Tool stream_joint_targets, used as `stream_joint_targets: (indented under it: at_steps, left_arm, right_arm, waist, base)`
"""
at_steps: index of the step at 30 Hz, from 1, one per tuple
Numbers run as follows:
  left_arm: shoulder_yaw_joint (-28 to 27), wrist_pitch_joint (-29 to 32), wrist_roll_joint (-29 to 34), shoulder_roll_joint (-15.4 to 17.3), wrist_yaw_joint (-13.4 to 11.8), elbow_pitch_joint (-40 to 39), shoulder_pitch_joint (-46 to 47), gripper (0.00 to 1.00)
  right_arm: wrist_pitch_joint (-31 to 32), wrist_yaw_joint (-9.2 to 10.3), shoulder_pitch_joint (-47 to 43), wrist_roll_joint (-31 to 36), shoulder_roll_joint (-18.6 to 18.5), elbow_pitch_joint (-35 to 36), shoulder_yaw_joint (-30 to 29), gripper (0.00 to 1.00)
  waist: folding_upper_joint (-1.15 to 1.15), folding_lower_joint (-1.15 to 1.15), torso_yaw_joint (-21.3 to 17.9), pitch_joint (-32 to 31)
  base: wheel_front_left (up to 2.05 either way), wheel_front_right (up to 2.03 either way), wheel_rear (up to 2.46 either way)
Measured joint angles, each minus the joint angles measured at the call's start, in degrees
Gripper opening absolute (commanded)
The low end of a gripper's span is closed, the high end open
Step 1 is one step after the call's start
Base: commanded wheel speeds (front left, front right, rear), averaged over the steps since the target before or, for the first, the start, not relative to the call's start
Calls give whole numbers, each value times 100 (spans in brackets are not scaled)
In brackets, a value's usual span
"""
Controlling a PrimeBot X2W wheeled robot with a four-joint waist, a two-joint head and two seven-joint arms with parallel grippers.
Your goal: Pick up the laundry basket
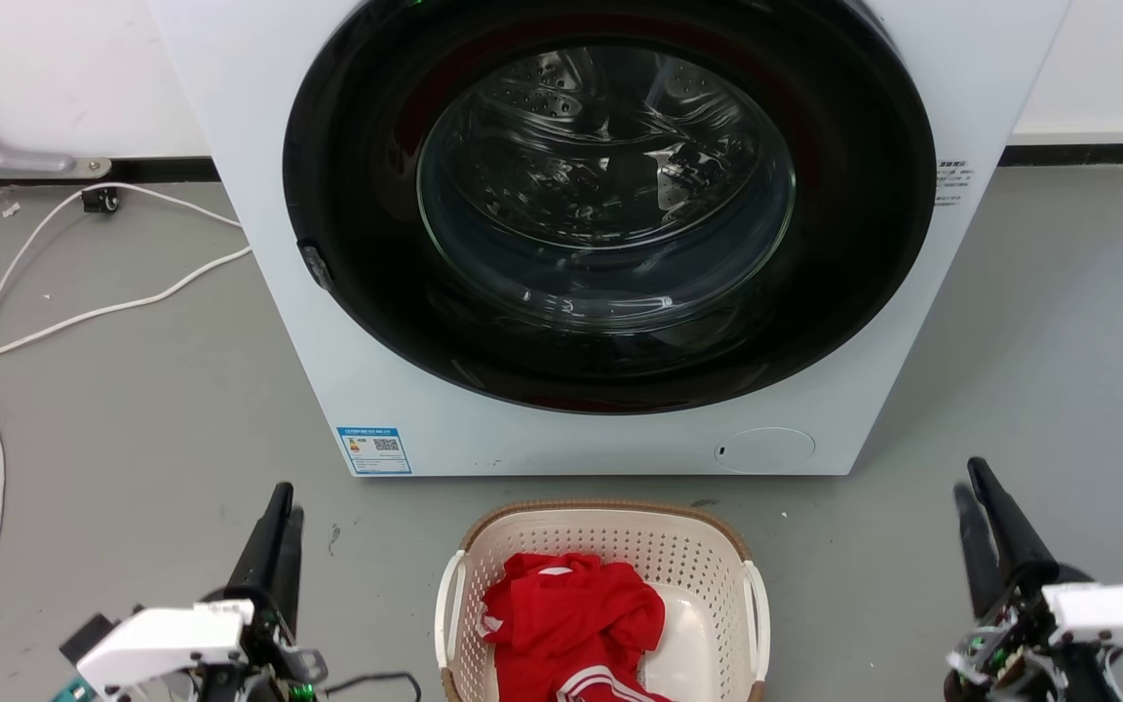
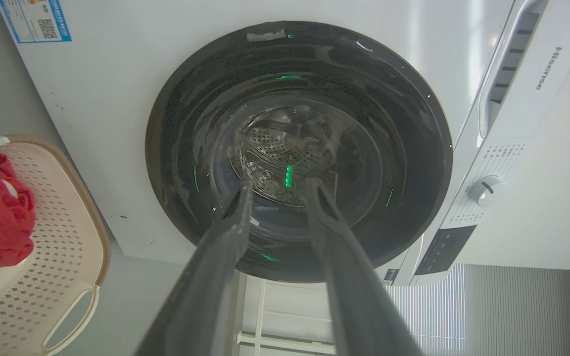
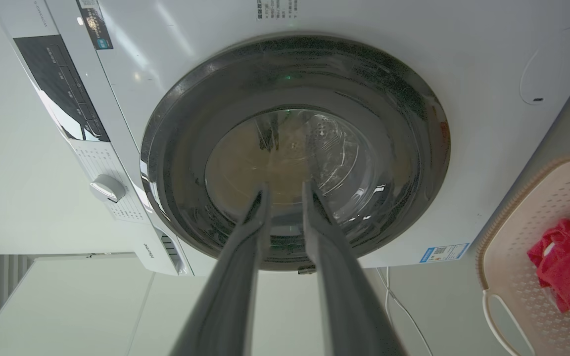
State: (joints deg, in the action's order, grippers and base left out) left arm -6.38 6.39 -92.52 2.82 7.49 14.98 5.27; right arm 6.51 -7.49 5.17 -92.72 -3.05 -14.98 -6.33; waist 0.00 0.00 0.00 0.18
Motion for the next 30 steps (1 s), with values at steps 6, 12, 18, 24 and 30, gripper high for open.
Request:
stream_joint_targets:
  at_steps: [6, 12, 18, 24, 30]
  left_arm:
    - [31, -60, 4, -33, 0, 200, -259, 100]
    - [56, -231, 83, -32, -1, 75, -259, 100]
    - [-25, -390, 281, -31, 0, 20, -269, 100]
    - [-165, -537, 624, -33, 0, -45, -269, 100]
    - [-448, -670, 1065, -30, -9, -76, -269, 100]
  right_arm:
    - [-60, 9, -274, 1, 34, -199, 33, 100]
    - [-230, 9, -274, 66, 35, -104, 115, 100]
    - [-396, 9, -275, 256, 35, -51, 125, 100]
    - [-550, 9, -273, 761, 34, -7, 12, 100]
    - [-676, 8, -242, 1503, 35, 177, -57, 100]
  waist:
    - [0, 0, 0, 0]
    - [0, 0, -1, 5]
    - [0, 0, 0, 9]
    - [0, 0, 6, 14]
    - [0, 0, 17, 18]
  base:
    - [0, 0, 0]
    - [0, 0, 0]
    - [0, 0, 0]
    - [0, 0, 0]
    - [0, 0, 0]
